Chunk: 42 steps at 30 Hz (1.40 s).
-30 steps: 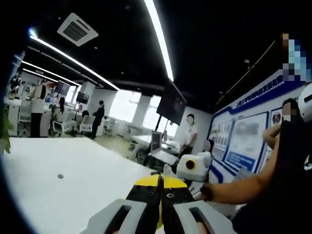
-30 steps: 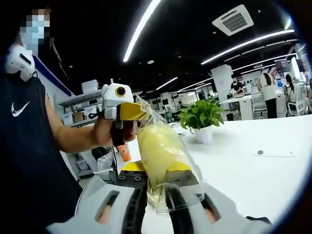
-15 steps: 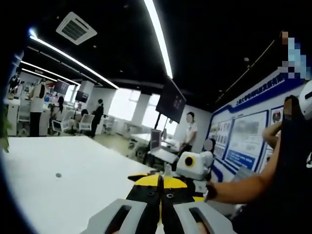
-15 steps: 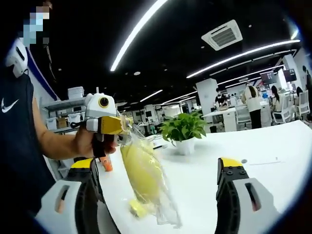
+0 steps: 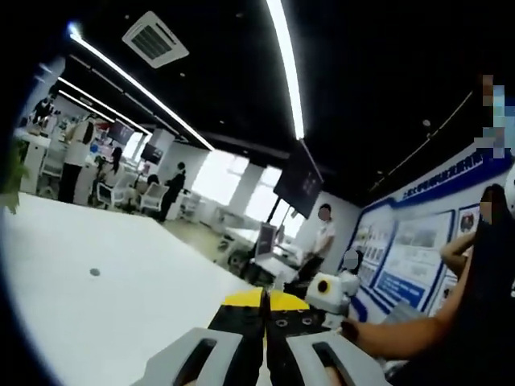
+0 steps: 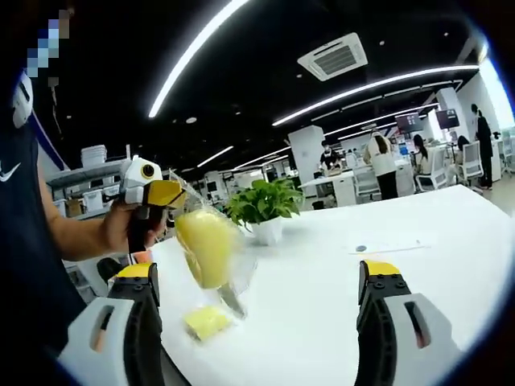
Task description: Compare the silicone blocks by pressing each to a similar depth, holding the contact briefly, and releasing to observe deformation and rebound differences across the visible hardness samples.
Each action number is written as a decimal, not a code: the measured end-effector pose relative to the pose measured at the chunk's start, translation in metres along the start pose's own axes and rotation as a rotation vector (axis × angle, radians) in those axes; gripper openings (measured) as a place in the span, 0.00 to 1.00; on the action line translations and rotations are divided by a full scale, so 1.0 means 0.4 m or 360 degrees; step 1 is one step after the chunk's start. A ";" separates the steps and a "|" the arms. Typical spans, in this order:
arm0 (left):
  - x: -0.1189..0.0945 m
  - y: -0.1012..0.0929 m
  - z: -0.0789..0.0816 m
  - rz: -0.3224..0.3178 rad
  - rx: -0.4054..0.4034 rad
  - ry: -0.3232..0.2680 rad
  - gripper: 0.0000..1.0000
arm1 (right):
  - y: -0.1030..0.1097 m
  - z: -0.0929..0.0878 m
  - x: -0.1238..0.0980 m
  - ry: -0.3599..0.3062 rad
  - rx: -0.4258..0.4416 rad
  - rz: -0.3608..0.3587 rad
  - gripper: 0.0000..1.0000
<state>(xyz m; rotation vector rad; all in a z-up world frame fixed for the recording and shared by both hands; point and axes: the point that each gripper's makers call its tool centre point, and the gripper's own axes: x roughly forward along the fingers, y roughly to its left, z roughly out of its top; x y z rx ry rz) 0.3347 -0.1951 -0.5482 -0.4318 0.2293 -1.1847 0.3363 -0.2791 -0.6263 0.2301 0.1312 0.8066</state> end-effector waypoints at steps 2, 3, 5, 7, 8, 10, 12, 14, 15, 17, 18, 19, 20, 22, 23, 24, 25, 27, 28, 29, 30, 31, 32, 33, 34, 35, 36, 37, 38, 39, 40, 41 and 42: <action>0.001 0.016 -0.017 0.0025 -0.0035 0.0002 0.00 | -0.013 -0.022 -0.017 0.0035 -0.0002 -0.0035 0.96; 0.002 0.024 -0.029 0.0033 -0.0054 0.0005 0.00 | -0.020 -0.033 -0.024 0.0048 -0.0002 -0.0044 0.96; 0.004 0.038 -0.049 0.0050 -0.0088 0.0010 0.00 | -0.025 -0.053 -0.040 0.0069 0.0012 -0.0072 0.96; 0.006 0.049 -0.069 0.0059 -0.0125 0.0007 0.00 | -0.038 -0.075 -0.050 0.0077 0.0037 -0.0092 0.96; 0.007 0.052 -0.077 0.0064 -0.0144 0.0006 0.00 | -0.042 -0.084 -0.054 0.0084 0.0045 -0.0101 0.96; 0.010 0.060 -0.097 0.0078 -0.0168 0.0014 0.00 | -0.040 -0.100 -0.065 0.0112 0.0052 -0.0124 0.96; 0.014 0.062 -0.115 0.0089 -0.0185 0.0027 0.00 | -0.040 -0.116 -0.073 0.0149 0.0043 -0.0150 0.96; 0.019 0.062 -0.136 0.0095 -0.0192 0.0047 0.00 | -0.036 -0.126 -0.080 0.0163 0.0050 -0.0151 0.96; 0.020 0.063 -0.144 0.0100 -0.0202 0.0053 0.00 | -0.037 -0.131 -0.083 0.0174 0.0059 -0.0153 0.96; 0.020 0.067 -0.161 0.0103 -0.0242 0.0054 0.00 | -0.038 -0.136 -0.088 0.0189 0.0053 -0.0165 0.96; 0.022 0.067 -0.171 0.0103 -0.0265 0.0049 0.00 | -0.037 -0.136 -0.091 0.0191 0.0051 -0.0167 0.96; 0.023 0.066 -0.178 0.0102 -0.0282 0.0049 0.00 | -0.037 -0.136 -0.093 0.0191 0.0056 -0.0167 0.96; 0.026 0.064 -0.191 0.0102 -0.0299 0.0055 0.00 | -0.037 -0.136 -0.096 0.0187 0.0062 -0.0172 0.96; 0.031 0.062 -0.214 0.0099 -0.0327 0.0064 0.00 | -0.040 -0.140 -0.102 0.0192 0.0064 -0.0174 0.96; 0.032 0.065 -0.223 0.0106 -0.0335 0.0067 0.00 | -0.038 -0.143 -0.104 0.0197 0.0065 -0.0176 0.96; 0.031 0.071 -0.239 0.0117 -0.0367 0.0077 0.00 | -0.036 -0.148 -0.108 0.0209 0.0067 -0.0179 0.96; 0.030 0.077 -0.248 0.0126 -0.0393 0.0073 0.00 | -0.034 -0.152 -0.111 0.0215 0.0065 -0.0182 0.96; 0.025 0.092 -0.271 0.0145 -0.0468 0.0072 0.00 | -0.029 -0.160 -0.119 0.0223 0.0076 -0.0183 0.96; 0.023 0.099 -0.281 0.0148 -0.0487 0.0075 0.00 | -0.027 -0.164 -0.122 0.0228 0.0081 -0.0184 0.96; 0.022 0.104 -0.292 0.0153 -0.0510 0.0082 0.00 | -0.023 -0.171 -0.126 0.0242 0.0083 -0.0188 0.96; 0.020 0.110 -0.306 0.0165 -0.0538 0.0089 0.00 | -0.021 -0.178 -0.129 0.0254 0.0092 -0.0190 0.96; 0.019 0.113 -0.318 0.0169 -0.0561 0.0099 0.00 | -0.026 -0.187 -0.131 0.0264 0.0101 -0.0190 0.96; 0.018 0.117 -0.335 0.0173 -0.0576 0.0114 0.00 | -0.027 -0.192 -0.132 0.0270 0.0103 -0.0193 0.96; 0.016 0.121 -0.352 0.0186 -0.0587 0.0128 0.00 | -0.025 -0.196 -0.134 0.0277 0.0107 -0.0194 0.96; 0.016 0.120 -0.365 0.0187 -0.0599 0.0146 0.00 | -0.024 -0.200 -0.135 0.0282 0.0111 -0.0195 0.96; 0.014 0.121 -0.375 0.0196 -0.0597 0.0151 0.00 | -0.024 -0.204 -0.137 0.0286 0.0118 -0.0193 0.96; 0.012 0.123 -0.380 0.0203 -0.0606 0.0151 0.00 | -0.023 -0.206 -0.137 0.0289 0.0120 -0.0193 0.96; 0.009 0.130 -0.383 0.0218 -0.0628 0.0137 0.00 | -0.023 -0.209 -0.137 0.0292 0.0121 -0.0191 0.96; 0.007 0.137 -0.381 0.0235 -0.0654 0.0109 0.00 | -0.022 -0.213 -0.137 0.0296 0.0125 -0.0186 0.96; 0.006 0.144 -0.382 0.0243 -0.0668 0.0093 0.00 | -0.019 -0.213 -0.136 0.0300 0.0127 -0.0183 0.96; 0.004 0.159 -0.387 0.0264 -0.0698 0.0079 0.00 | -0.016 -0.215 -0.135 0.0305 0.0129 -0.0176 0.96; 0.005 0.169 -0.394 0.0276 -0.0709 0.0080 0.00 | -0.012 -0.217 -0.134 0.0311 0.0127 -0.0171 0.96; 0.002 0.190 -0.409 0.0328 -0.0716 0.0093 0.00 | -0.010 -0.221 -0.133 0.0322 0.0123 -0.0168 0.96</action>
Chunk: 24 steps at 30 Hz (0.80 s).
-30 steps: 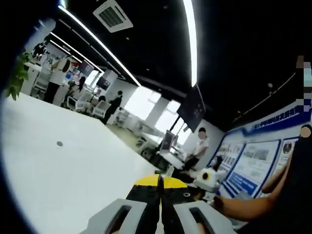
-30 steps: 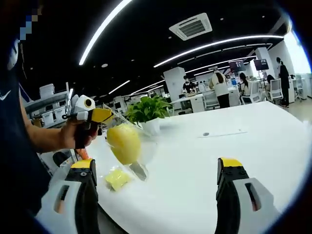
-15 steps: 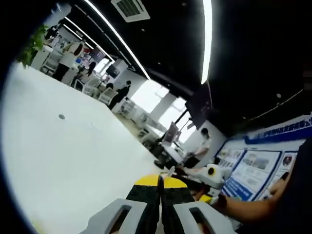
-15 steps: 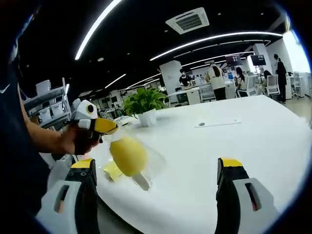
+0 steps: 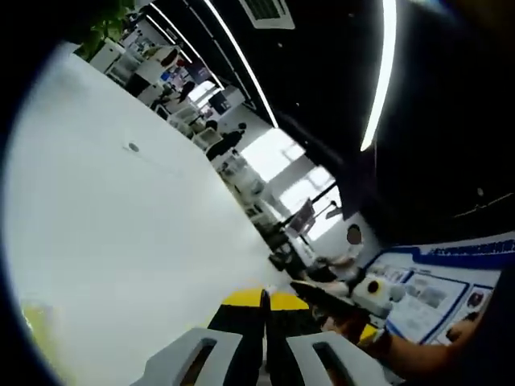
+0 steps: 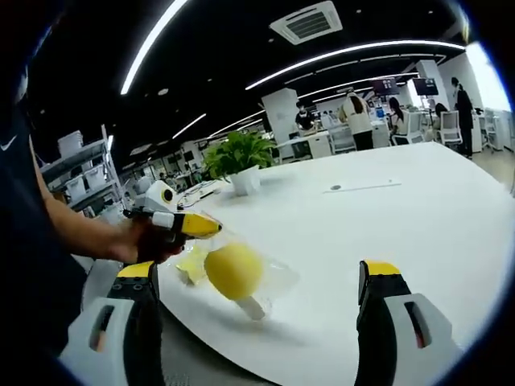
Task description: Compare the silicone blocks by pressing each to a similar depth, holding the contact briefly, and releasing to observe deformation and rebound differences across the visible hardness samples.
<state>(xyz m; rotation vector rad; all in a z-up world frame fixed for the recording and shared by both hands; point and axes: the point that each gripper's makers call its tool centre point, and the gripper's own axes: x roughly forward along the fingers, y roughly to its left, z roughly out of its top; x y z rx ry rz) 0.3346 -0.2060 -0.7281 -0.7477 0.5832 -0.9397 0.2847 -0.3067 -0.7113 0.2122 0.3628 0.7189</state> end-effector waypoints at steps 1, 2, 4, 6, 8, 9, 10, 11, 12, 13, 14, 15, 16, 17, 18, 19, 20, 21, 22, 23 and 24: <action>0.001 0.014 -0.002 0.0018 -0.0017 0.0002 0.00 | 0.001 -0.003 0.001 0.0005 -0.0003 0.0001 0.96; 0.001 0.034 0.013 0.0040 -0.0075 -0.0055 0.00 | 0.001 -0.005 0.001 0.0009 -0.0002 0.0003 0.96; -0.002 0.064 0.021 0.0091 -0.0056 -0.0061 0.00 | 0.001 -0.008 0.002 0.0012 0.0003 0.0001 0.96; -0.003 0.090 0.026 0.0159 -0.0020 -0.0063 0.00 | -0.001 -0.011 0.001 0.0010 0.0011 0.0000 0.96; -0.004 0.114 0.034 0.0196 -0.0014 -0.0077 0.00 | -0.004 -0.015 0.001 0.0011 0.0018 -0.0004 0.96; -0.004 0.124 0.037 0.0222 -0.0002 -0.0082 0.00 | -0.003 -0.016 0.001 0.0012 0.0020 -0.0005 0.96; -0.005 0.132 0.040 0.0249 0.0011 -0.0093 0.00 | -0.004 -0.017 0.001 0.0012 0.0022 -0.0007 0.96; -0.006 0.140 0.042 0.0272 0.0015 -0.0108 0.00 | -0.004 -0.017 0.002 0.0007 0.0025 -0.0008 0.96; -0.006 0.149 0.044 0.0279 0.0019 -0.0111 0.00 | -0.005 -0.016 0.002 0.0002 0.0030 -0.0010 0.96; -0.008 0.166 0.045 0.0328 0.0047 -0.0117 0.00 | -0.006 -0.017 0.002 0.0000 0.0034 -0.0013 0.96; -0.012 0.184 0.045 0.0386 0.0080 -0.0124 0.00 | -0.009 -0.018 0.002 -0.0002 0.0038 -0.0017 0.96; -0.015 0.200 0.041 0.0425 0.0071 -0.0131 0.00 | -0.010 -0.018 0.002 -0.0003 0.0043 -0.0023 0.96; -0.016 0.207 0.038 0.0425 0.0048 -0.0135 0.00 | -0.010 -0.018 0.002 -0.0004 0.0046 -0.0024 0.96; -0.017 0.216 0.035 0.0428 0.0027 -0.0144 0.00 | -0.010 -0.019 0.002 -0.0004 0.0049 -0.0025 0.96; -0.018 0.225 0.034 0.0451 0.0036 -0.0148 0.00 | -0.011 -0.019 0.002 -0.0004 0.0049 -0.0026 0.96; -0.019 0.235 0.033 0.0491 0.0089 -0.0142 0.00 | -0.011 -0.020 0.002 -0.0006 0.0049 -0.0026 0.96; -0.015 0.238 0.030 0.0502 0.0168 -0.0116 0.00 | -0.011 -0.022 0.002 -0.0004 0.0052 -0.0026 0.96; -0.011 0.239 0.027 0.0507 0.0162 -0.0108 0.00 | -0.012 -0.023 0.002 -0.0004 0.0053 -0.0028 0.96; -0.010 0.247 0.022 0.0537 0.0202 -0.0073 0.00 | -0.014 -0.024 0.003 -0.0003 0.0051 -0.0037 0.96; -0.008 0.257 0.018 0.0564 0.0241 -0.0049 0.00 | -0.015 -0.026 0.005 -0.0005 0.0047 -0.0046 0.96; -0.011 0.272 0.010 0.0627 0.0231 -0.0021 0.00 | -0.015 -0.027 0.006 -0.0006 0.0045 -0.0050 0.96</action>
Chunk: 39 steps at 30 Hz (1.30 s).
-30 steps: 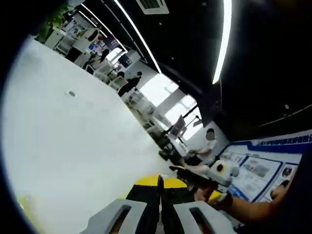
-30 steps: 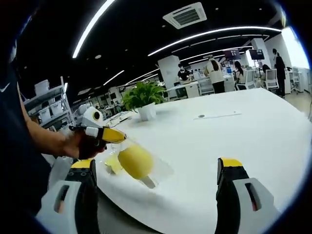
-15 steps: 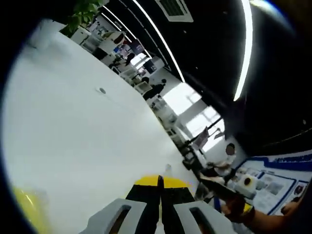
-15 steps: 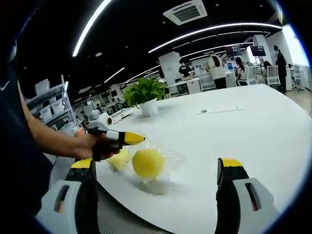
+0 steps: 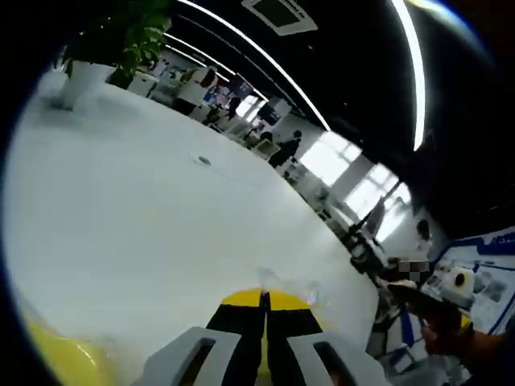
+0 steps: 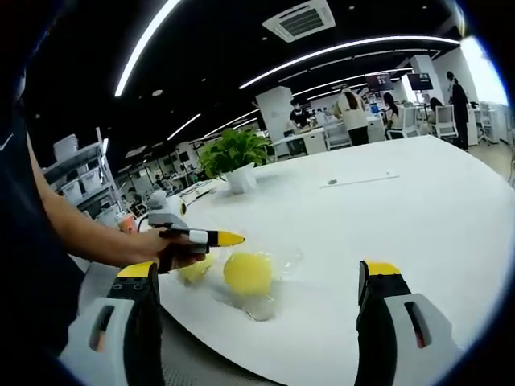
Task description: Compare the silicone blocks by pressing each to a similar depth, holding the contact briefly, and releasing to observe deformation and rebound differences across the visible hardness samples.
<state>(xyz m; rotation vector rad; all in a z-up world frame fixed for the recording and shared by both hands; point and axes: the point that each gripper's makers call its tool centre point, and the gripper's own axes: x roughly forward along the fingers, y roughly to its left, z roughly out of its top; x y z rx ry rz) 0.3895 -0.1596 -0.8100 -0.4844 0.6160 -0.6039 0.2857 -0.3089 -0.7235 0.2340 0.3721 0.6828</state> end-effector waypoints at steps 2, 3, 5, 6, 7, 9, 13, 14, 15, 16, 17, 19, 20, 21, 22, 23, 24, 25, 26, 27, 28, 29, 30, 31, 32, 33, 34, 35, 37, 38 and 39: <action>0.004 0.025 -0.010 0.0071 0.0104 0.0024 0.00 | 0.004 0.000 0.002 0.0001 0.0006 0.0004 0.96; 0.007 0.032 -0.016 0.0087 0.0103 0.0042 0.00 | 0.006 -0.001 0.003 -0.0001 0.0006 0.0007 0.96; 0.005 0.050 -0.025 0.0153 0.0170 0.0082 0.00 | 0.009 -0.004 0.005 0.0004 0.0001 0.0008 0.96; 0.010 0.063 -0.032 0.0184 0.0218 0.0116 0.00 | 0.011 -0.007 0.006 0.0009 0.0003 0.0011 0.96; 0.013 0.077 -0.036 0.0237 0.0191 0.0126 0.00 | 0.011 -0.008 0.007 0.0012 0.0005 0.0012 0.96; 0.019 0.080 -0.040 0.0245 0.0148 0.0132 0.00 | 0.013 -0.013 0.010 0.0029 0.0009 0.0011 0.96; 0.021 0.092 -0.049 0.0285 0.0191 0.0161 0.00 | 0.018 -0.009 0.014 0.0033 -0.0001 0.0016 0.96; 0.022 0.096 -0.051 0.0295 0.0214 0.0173 0.00 | 0.018 -0.007 0.015 0.0034 -0.0007 0.0015 0.96; 0.017 0.106 -0.052 0.0340 0.0286 0.0201 0.00 | 0.016 -0.007 0.015 0.0033 -0.0011 0.0014 0.96; 0.019 0.099 -0.049 0.0345 0.0348 0.0205 0.00 | 0.015 -0.007 0.015 0.0030 -0.0011 0.0014 0.96; 0.022 0.094 -0.049 0.0340 0.0389 0.0213 0.00 | 0.015 -0.007 0.015 0.0028 -0.0009 0.0013 0.96; 0.027 0.093 -0.049 0.0339 0.0351 0.0223 0.00 | 0.014 -0.007 0.014 0.0028 -0.0011 0.0008 0.96; 0.028 0.097 -0.049 0.0339 0.0347 0.0232 0.00 | 0.014 -0.008 0.014 0.0028 -0.0009 0.0008 0.96; 0.028 0.101 -0.051 0.0341 0.0346 0.0245 0.00 | 0.015 -0.009 0.013 0.0030 -0.0006 0.0009 0.96; 0.026 0.101 -0.052 0.0344 0.0359 0.0256 0.00 | 0.015 -0.010 0.013 0.0032 -0.0007 0.0009 0.96; 0.024 0.103 -0.053 0.0360 0.0401 0.0272 0.00 | 0.014 -0.011 0.014 0.0034 -0.0010 0.0008 0.96; 0.025 0.105 -0.055 0.0367 0.0450 0.0283 0.00 | 0.014 -0.010 0.013 0.0033 -0.0011 0.0008 0.96; 0.025 0.101 -0.052 0.0365 0.0550 0.0289 0.00 | 0.014 -0.008 0.013 0.0030 -0.0013 0.0006 0.96; 0.022 0.096 -0.052 0.0367 0.0594 0.0300 0.00 | 0.013 -0.007 0.013 0.0026 -0.0013 0.0005 0.96; 0.022 0.092 -0.048 0.0364 0.0626 0.0300 0.02 | 0.013 -0.005 0.013 0.0022 -0.0011 0.0004 0.96; 0.021 0.087 -0.045 0.0356 0.0637 0.0302 0.05 | 0.012 -0.004 0.013 0.0021 -0.0010 0.0001 0.96; 0.016 0.079 -0.035 0.0320 0.0648 0.0299 0.17 | 0.011 -0.004 0.014 0.0023 -0.0012 -0.0001 0.96; 0.013 0.072 -0.005 0.0305 0.0652 0.0212 0.33 | 0.010 -0.004 0.015 0.0024 -0.0016 -0.0003 0.96; 0.006 0.052 0.038 0.0259 0.0700 0.0102 0.48 | 0.010 -0.004 0.015 0.0024 -0.0025 -0.0004 0.96; -0.003 0.040 0.052 0.0226 0.0697 0.0076 0.65 | 0.010 -0.005 0.017 0.0023 -0.0042 -0.0003 0.96; -0.017 0.017 0.077 0.0157 0.0673 0.0037 0.77 | 0.012 -0.007 0.018 0.0023 -0.0049 0.0003 0.96; -0.028 0.005 0.096 0.0121 0.0688 0.0011 0.89 | 0.013 -0.008 0.019 0.0022 -0.0033 0.0013 0.96; -0.048 -0.015 0.128 0.0061 0.0711 -0.0040 1.00 | 0.013 -0.007 0.021 0.0018 -0.0007 0.0023 0.96; -0.097 -0.055 0.145 -0.0105 0.0791 -0.0003 1.00 | 0.010 -0.005 0.021 0.0024 -0.0033 0.0011 0.96; -0.119 -0.067 0.155 -0.0153 0.0840 -0.0005 1.00 | 0.009 0.000 0.021 0.0010 -0.0062 0.0011 0.96; -0.143 -0.071 0.172 -0.0174 0.0896 -0.0024 1.00 | 0.010 0.006 0.023 -0.0006 -0.0088 0.0014 0.96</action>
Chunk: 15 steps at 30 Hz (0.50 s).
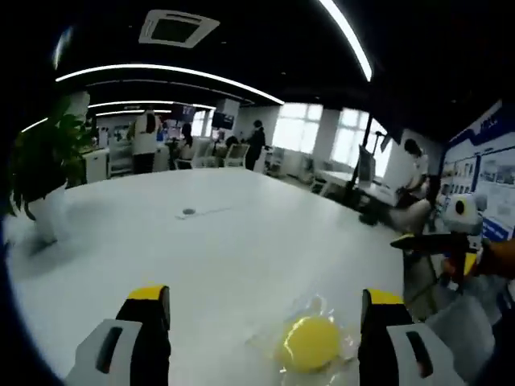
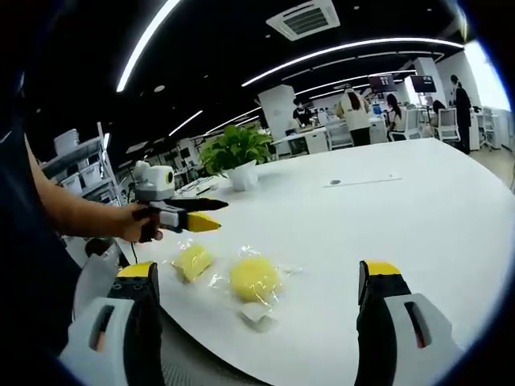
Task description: Compare the silicone blocks by pressing each to a similar depth, holding the contact briefly, and releasing to observe deformation and rebound differences across the visible hardness samples.
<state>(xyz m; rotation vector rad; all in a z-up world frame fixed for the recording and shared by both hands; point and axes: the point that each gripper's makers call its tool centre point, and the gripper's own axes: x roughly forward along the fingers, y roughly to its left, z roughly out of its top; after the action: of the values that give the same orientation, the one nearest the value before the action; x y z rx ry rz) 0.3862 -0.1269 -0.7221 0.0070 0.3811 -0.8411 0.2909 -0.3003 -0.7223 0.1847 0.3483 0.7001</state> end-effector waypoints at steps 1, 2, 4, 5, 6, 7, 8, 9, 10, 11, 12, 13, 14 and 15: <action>-0.041 -0.001 0.017 -0.0035 0.0043 -0.0001 1.00 | -0.002 -0.002 0.001 0.0014 -0.0004 -0.0005 0.96; -0.068 0.009 0.024 -0.0032 0.0067 0.0005 1.00 | -0.004 -0.002 0.003 0.0019 -0.0011 -0.0007 0.96; -0.136 0.032 0.032 -0.0030 0.0083 0.0027 1.00 | -0.012 -0.003 0.007 0.0044 -0.0047 -0.0036 0.96; -0.179 0.046 0.030 -0.0028 0.0115 0.0048 1.00 | -0.013 -0.001 0.008 0.0037 -0.0066 -0.0039 0.96; -0.193 0.052 0.030 -0.0021 0.0129 0.0049 1.00 | -0.013 0.000 0.009 0.0036 -0.0065 -0.0041 0.96; -0.233 0.067 0.029 0.0001 0.0154 0.0041 1.00 | -0.014 0.001 0.010 0.0031 -0.0056 -0.0046 0.96; -0.256 0.074 0.027 0.0007 0.0170 0.0035 1.00 | -0.016 0.001 0.010 0.0026 -0.0041 -0.0051 0.96; -0.294 0.085 0.017 0.0012 0.0216 0.0024 1.00 | -0.021 0.014 0.014 -0.0035 0.0046 -0.0074 0.96; -0.315 0.093 0.004 0.0020 0.0233 0.0029 1.00 | -0.023 0.022 0.014 -0.0073 0.0087 -0.0072 0.96; -0.351 0.117 -0.011 0.0098 0.0159 0.0005 1.00 | -0.024 0.026 0.012 -0.0089 0.0094 -0.0063 0.96; -0.368 0.122 -0.023 0.0110 0.0087 0.0000 1.00 | -0.029 0.021 0.012 -0.0073 0.0076 -0.0066 0.96; -0.385 0.125 -0.045 0.0108 0.0048 0.0016 1.00 | -0.032 0.015 0.014 -0.0043 0.0038 -0.0082 0.96; -0.410 0.142 -0.072 0.0168 0.0084 0.0034 1.00 | -0.034 0.008 0.016 -0.0015 0.0009 -0.0086 0.96; -0.433 0.149 -0.096 0.0207 0.0028 0.0042 1.00 | -0.033 -0.003 0.019 0.0024 -0.0037 -0.0082 0.96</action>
<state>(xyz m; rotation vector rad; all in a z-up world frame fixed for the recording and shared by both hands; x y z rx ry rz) 0.3125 0.0445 -0.7090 0.0584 0.3936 -0.7162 0.3037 -0.3051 -0.7289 0.1479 0.3583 0.6548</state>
